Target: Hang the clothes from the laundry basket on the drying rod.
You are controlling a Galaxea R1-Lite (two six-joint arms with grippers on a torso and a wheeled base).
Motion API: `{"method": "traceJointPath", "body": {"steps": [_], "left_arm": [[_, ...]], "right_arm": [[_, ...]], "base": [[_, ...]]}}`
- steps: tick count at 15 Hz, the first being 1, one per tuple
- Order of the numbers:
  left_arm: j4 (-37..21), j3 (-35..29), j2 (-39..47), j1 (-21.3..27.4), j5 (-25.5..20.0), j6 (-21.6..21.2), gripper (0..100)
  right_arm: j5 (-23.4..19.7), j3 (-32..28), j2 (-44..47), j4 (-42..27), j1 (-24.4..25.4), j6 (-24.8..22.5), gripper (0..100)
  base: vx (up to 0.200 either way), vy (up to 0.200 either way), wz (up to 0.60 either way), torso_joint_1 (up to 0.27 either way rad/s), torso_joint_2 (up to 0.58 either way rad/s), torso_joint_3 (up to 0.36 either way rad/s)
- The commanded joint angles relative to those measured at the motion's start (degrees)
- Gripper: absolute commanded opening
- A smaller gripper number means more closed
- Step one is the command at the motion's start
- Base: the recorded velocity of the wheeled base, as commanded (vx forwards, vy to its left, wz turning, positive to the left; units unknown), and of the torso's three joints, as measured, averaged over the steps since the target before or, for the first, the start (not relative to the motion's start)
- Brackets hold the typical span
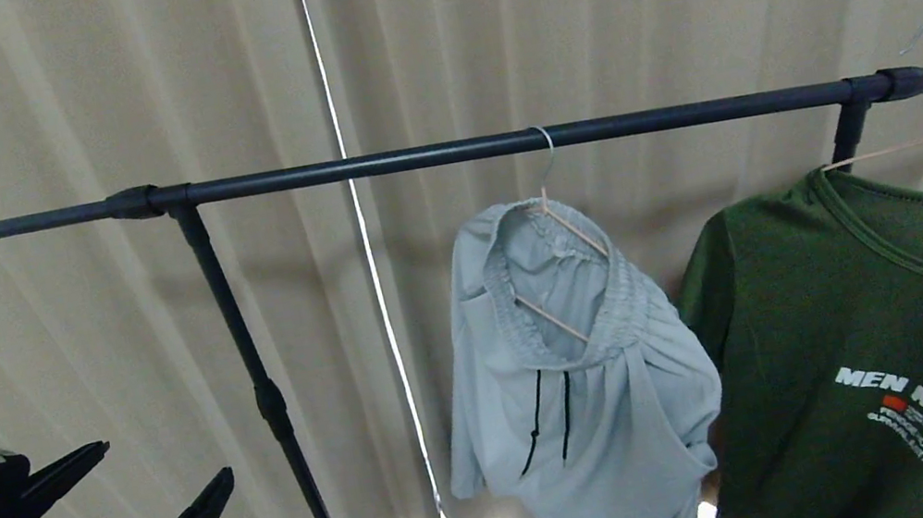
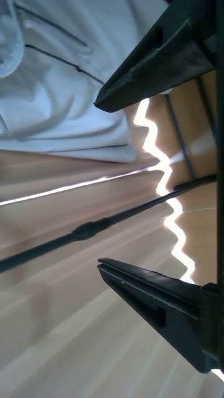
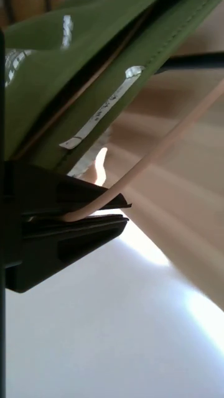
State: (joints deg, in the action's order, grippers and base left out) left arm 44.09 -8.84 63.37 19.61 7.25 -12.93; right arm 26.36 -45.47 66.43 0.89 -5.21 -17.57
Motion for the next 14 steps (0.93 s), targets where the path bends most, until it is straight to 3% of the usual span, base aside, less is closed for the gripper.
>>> {"method": "traceJointPath", "body": {"steps": [1, 6, 14], "left_arm": [[0.1, 0.3, 0.0, 0.0, 0.0, -0.1, 100], [0.0, 0.4, 0.1, 0.0, 0.0, -0.1, 100], [0.0, 0.4, 0.0, 0.0, 0.0, 0.1, 100]], "right_arm": [[0.1, -0.3, 2.1, 0.8, 0.9, 0.0, 0], [0.5, -2.2, 10.7, 6.8, 5.7, 0.1, 0], [3.5, -6.6, 21.6, 7.0, 9.2, 1.7, 0]], "base": [[0.000, 0.000, 0.00, 0.000, 0.00, 0.000], [0.000, 0.000, 0.00, 0.000, 0.00, 0.000], [0.000, 0.000, 0.00, 0.000, 0.00, 0.000]]}}
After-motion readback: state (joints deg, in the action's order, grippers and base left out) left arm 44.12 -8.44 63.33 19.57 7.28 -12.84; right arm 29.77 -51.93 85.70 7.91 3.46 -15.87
